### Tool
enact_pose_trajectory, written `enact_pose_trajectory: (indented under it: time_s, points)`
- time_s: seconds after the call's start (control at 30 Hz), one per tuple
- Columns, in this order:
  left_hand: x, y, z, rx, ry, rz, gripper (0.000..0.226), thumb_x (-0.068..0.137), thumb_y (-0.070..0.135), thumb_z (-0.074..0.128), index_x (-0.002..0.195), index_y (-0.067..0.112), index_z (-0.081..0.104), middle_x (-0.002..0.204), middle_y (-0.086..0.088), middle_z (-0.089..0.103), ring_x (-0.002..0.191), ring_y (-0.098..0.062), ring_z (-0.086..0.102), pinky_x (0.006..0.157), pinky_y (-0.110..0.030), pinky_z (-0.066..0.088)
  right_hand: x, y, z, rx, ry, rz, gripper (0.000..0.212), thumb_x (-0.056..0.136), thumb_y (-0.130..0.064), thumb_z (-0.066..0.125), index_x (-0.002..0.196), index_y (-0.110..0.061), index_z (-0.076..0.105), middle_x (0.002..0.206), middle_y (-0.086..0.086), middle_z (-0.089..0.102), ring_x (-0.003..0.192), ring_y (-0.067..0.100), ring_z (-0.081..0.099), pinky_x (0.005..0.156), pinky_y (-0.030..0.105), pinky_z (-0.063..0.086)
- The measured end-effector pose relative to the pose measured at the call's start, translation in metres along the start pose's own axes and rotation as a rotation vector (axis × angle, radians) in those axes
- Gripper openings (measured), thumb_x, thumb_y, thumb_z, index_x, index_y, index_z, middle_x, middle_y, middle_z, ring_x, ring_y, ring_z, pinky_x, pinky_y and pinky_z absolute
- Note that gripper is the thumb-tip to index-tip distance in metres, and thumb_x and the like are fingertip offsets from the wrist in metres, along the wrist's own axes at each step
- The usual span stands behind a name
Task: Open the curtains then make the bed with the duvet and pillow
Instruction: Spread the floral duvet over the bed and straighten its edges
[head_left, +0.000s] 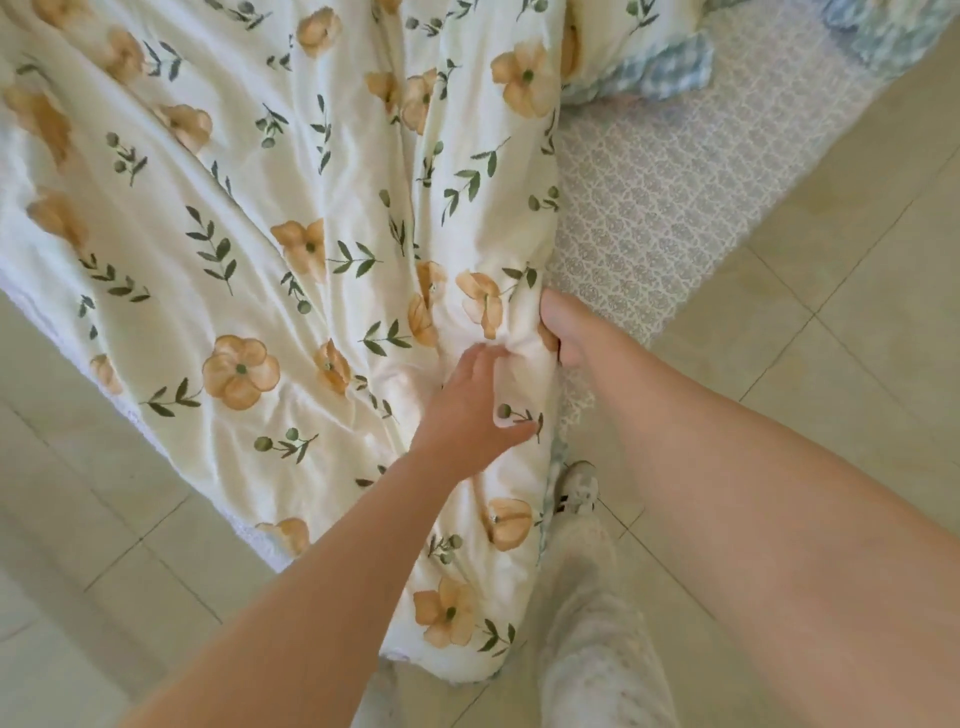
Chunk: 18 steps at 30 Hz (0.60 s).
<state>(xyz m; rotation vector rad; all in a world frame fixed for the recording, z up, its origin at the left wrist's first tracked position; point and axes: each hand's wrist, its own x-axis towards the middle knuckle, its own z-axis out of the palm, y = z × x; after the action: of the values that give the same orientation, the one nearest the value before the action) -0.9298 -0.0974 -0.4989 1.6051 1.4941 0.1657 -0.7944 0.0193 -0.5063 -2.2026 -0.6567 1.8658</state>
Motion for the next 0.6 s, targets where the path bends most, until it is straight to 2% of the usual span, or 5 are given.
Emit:
enact_pose_trajectory:
  time_s: [0.1,0.23,0.43,0.5,0.6]
  points:
    - [0.019,0.023,0.031,0.082,0.092,-0.206,0.11,0.065,0.075,0.066,0.146,0.029,0.007,0.158,-0.001,0.021,0.133,-0.024,0.042,0.103,-0.05,0.041,0.012,-0.02,-0.014,0.035,-0.177,0.004,0.037,0.096,-0.041,0.045,0.066,-0.02,0.054,0.047,-0.01,0.059,0.036,0.005,0.046,0.039,0.014,0.035]
    - [0.04,0.053,0.066,0.135,0.256,-0.432,0.122,0.062,0.079,0.063,0.149,0.023,-0.001,0.16,-0.004,0.015,0.146,-0.029,0.018,0.113,-0.058,0.019,0.022,-0.036,-0.036,0.191,-0.341,-0.03,0.049,0.091,-0.054,0.052,0.111,-0.013,0.069,0.116,0.007,0.071,0.083,0.019,0.072,0.071,0.032,0.058]
    - [0.044,0.062,0.076,0.121,0.254,-0.501,0.105,0.078,0.003,0.066,0.153,0.025,-0.004,0.163,-0.007,0.004,0.148,-0.031,0.014,0.116,-0.056,0.02,0.033,-0.064,-0.057,0.299,-0.376,-0.094,0.057,0.082,-0.059,0.062,0.123,-0.02,0.065,0.117,0.01,0.07,0.111,0.033,0.065,0.097,0.056,0.048]
    - [0.041,0.059,0.069,0.025,0.273,-0.489,0.099,0.074,-0.007,0.06,0.153,0.028,0.01,0.156,-0.009,0.028,0.128,-0.033,0.046,0.097,-0.046,0.045,0.038,-0.077,-0.062,0.319,-0.334,-0.127,0.053,0.08,-0.054,0.068,0.119,-0.018,0.067,0.113,0.01,0.072,0.107,0.032,0.067,0.093,0.058,0.05]
    - [0.034,0.054,0.061,-0.044,0.322,-0.488,0.085,0.075,-0.005,0.054,0.147,0.036,0.032,0.119,-0.006,0.063,0.085,-0.024,0.06,0.067,-0.034,0.049,0.038,-0.099,-0.064,0.209,-0.329,-0.179,0.055,0.079,-0.052,0.07,0.119,-0.015,0.066,0.111,0.01,0.073,0.102,0.032,0.069,0.089,0.059,0.051]
